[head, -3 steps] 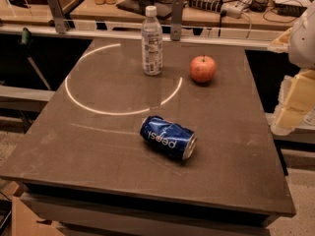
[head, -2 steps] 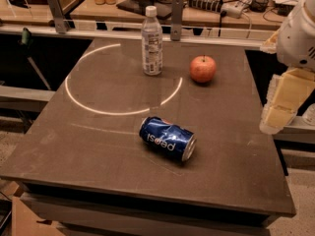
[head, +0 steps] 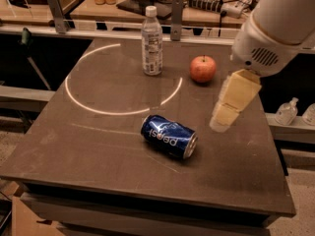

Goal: Place pepsi can upright

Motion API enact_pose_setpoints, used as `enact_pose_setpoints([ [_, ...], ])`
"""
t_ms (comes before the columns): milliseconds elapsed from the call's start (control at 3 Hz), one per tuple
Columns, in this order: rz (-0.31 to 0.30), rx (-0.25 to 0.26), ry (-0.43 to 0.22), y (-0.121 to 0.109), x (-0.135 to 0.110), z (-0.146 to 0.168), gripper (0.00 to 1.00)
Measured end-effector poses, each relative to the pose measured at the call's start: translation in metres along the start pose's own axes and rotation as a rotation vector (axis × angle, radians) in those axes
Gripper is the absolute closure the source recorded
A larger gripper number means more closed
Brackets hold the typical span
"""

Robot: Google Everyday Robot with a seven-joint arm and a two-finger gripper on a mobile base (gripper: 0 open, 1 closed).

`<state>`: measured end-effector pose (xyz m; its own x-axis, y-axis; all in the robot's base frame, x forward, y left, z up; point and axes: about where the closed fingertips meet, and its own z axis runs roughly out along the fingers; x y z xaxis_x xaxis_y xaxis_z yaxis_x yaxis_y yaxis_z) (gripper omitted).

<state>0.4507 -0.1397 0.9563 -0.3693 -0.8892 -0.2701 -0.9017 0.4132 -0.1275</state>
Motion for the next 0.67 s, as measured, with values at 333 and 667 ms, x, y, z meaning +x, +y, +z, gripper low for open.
enact_pose_setpoints([
  [333,0.069,-0.050,-0.012,0.020,-0.025,0.023,0.00],
  [667,0.083,-0.077,0.003,0.043,-0.048,0.049,0.00],
])
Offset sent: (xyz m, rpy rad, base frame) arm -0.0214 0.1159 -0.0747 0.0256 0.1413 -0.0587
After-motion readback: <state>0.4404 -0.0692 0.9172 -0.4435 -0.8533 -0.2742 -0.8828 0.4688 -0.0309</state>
